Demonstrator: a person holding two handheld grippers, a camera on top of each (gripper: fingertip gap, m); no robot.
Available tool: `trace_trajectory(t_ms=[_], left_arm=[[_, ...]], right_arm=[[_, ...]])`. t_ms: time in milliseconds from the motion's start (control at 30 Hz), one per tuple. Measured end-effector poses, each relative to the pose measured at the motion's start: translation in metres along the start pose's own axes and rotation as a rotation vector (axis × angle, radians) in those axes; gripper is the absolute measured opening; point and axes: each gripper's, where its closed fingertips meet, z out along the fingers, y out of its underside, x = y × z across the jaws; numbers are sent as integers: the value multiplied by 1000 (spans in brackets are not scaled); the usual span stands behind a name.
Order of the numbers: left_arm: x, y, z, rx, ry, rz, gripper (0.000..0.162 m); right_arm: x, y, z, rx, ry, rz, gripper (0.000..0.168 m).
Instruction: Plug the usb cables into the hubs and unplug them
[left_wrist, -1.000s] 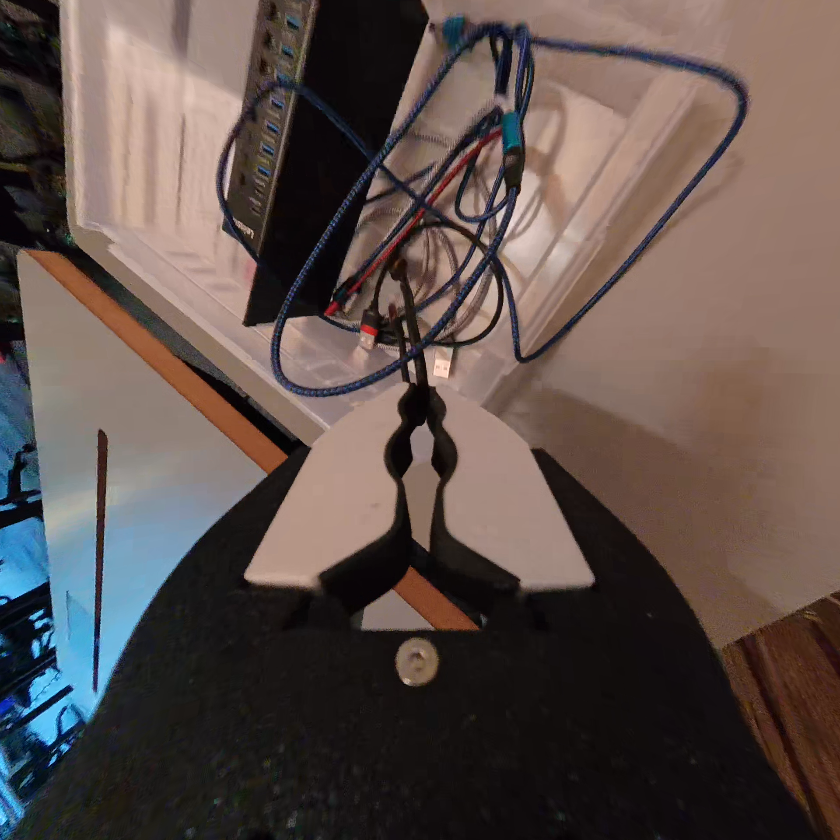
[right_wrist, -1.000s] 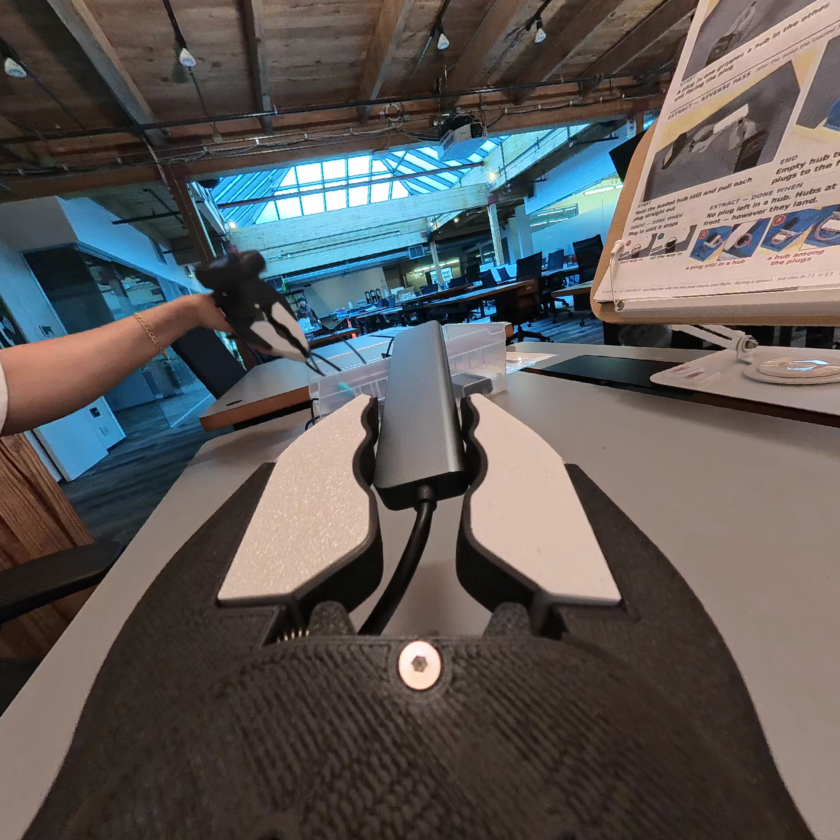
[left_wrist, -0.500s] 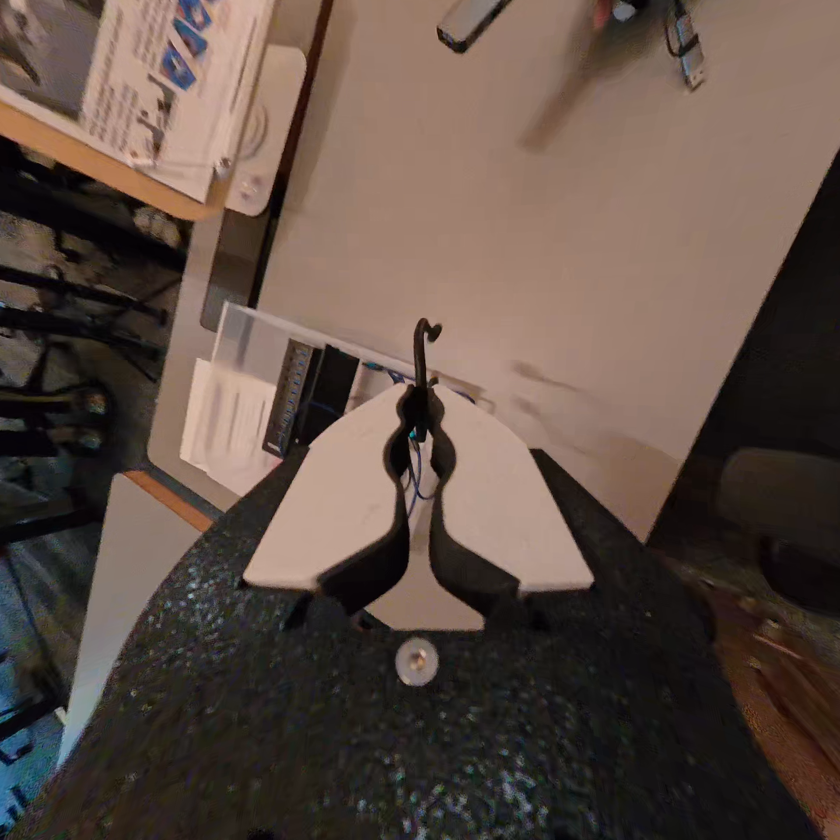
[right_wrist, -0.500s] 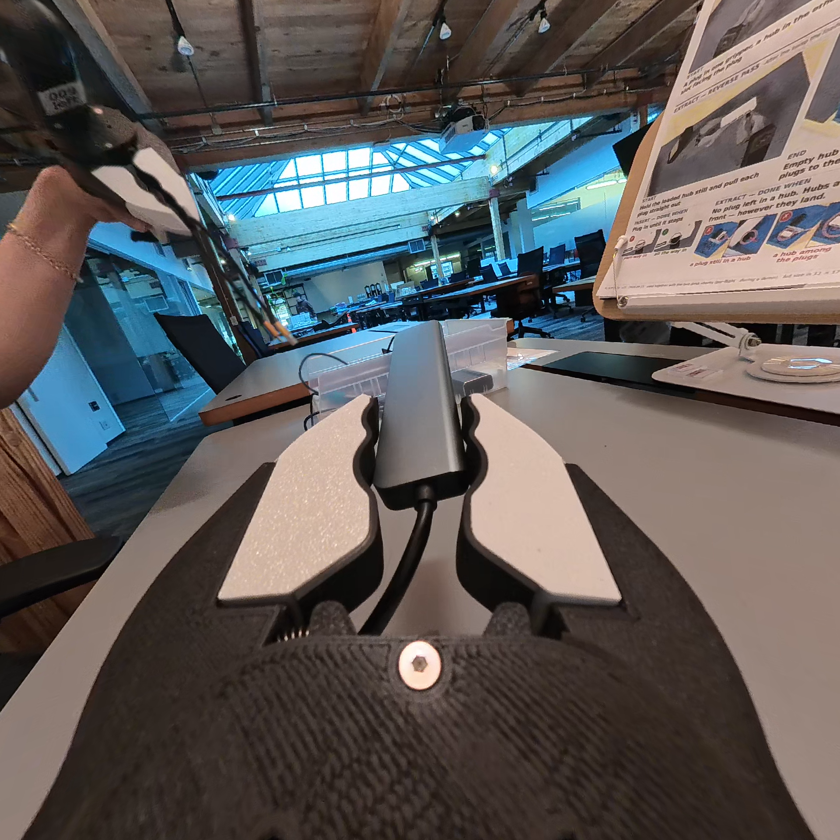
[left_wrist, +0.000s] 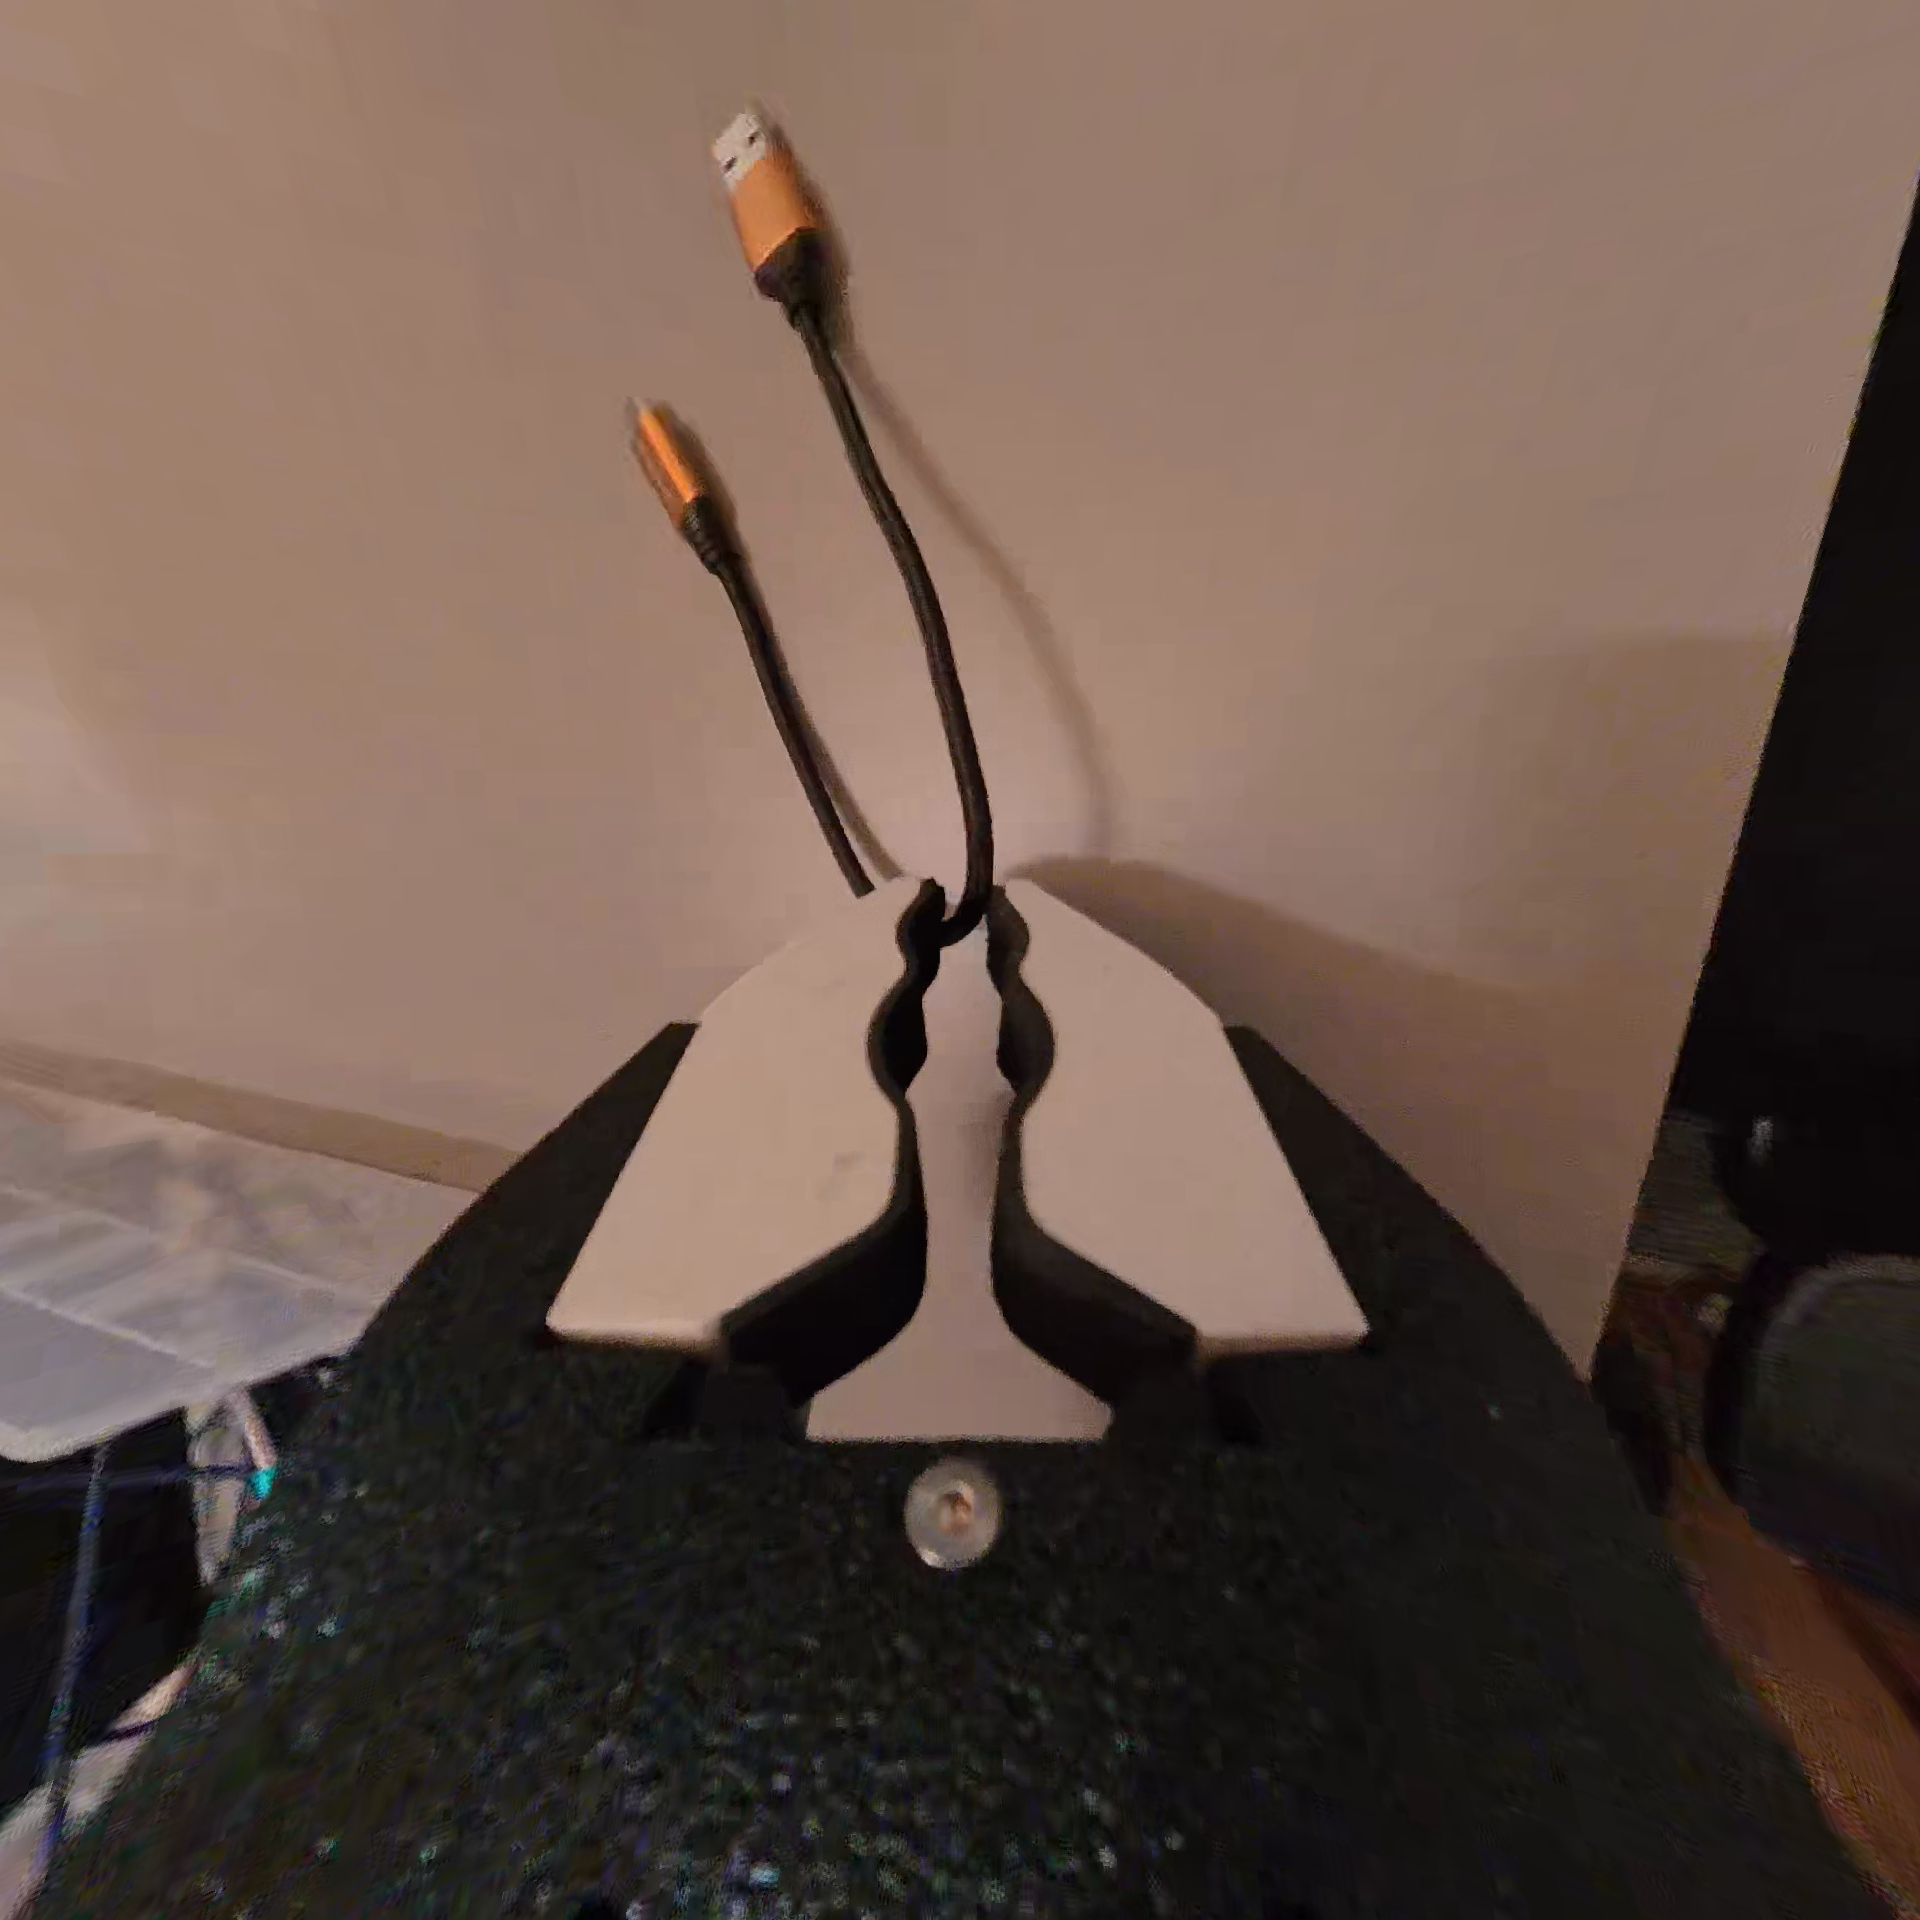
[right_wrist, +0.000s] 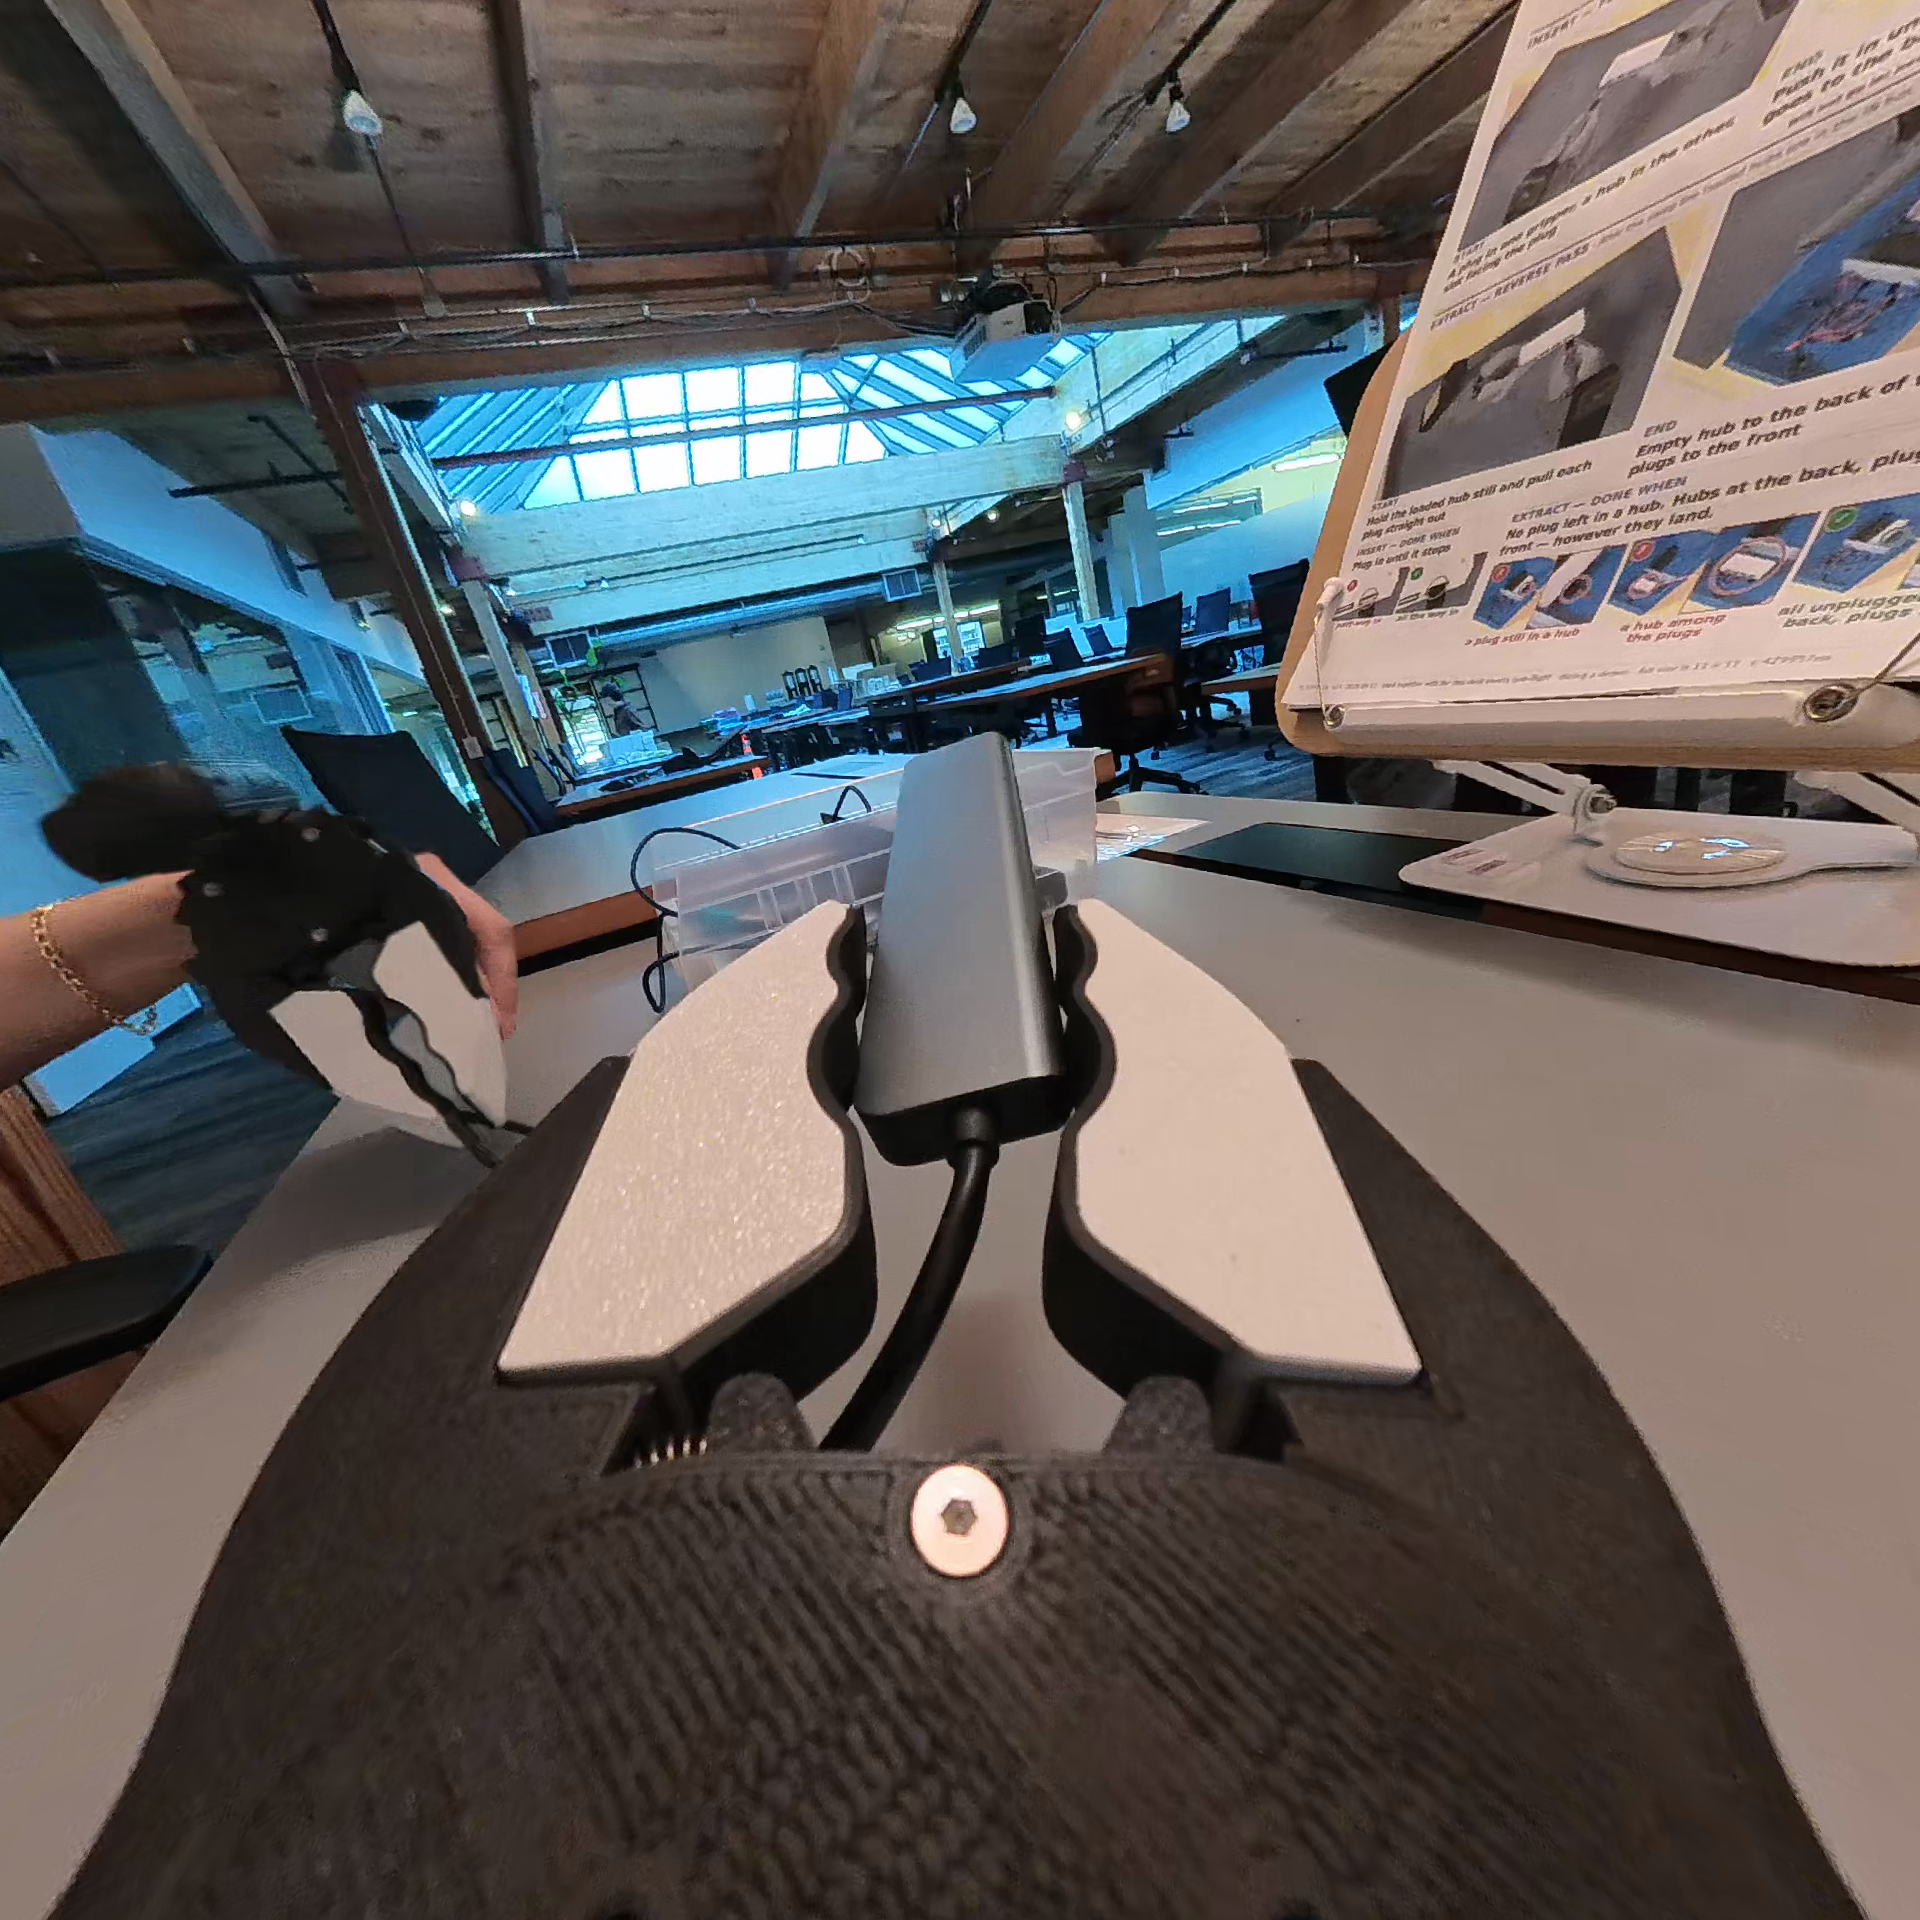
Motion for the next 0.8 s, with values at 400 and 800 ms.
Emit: trace_trajectory(t_ms=[400,800], left_arm=[[-14,-68,8,242,-80,-337,30],[-21,-85,73,199,-35,-316,20]], right_arm=[[2,-1,1,5,-16,27,35],[2,-2,1,13,-24,31,35]])
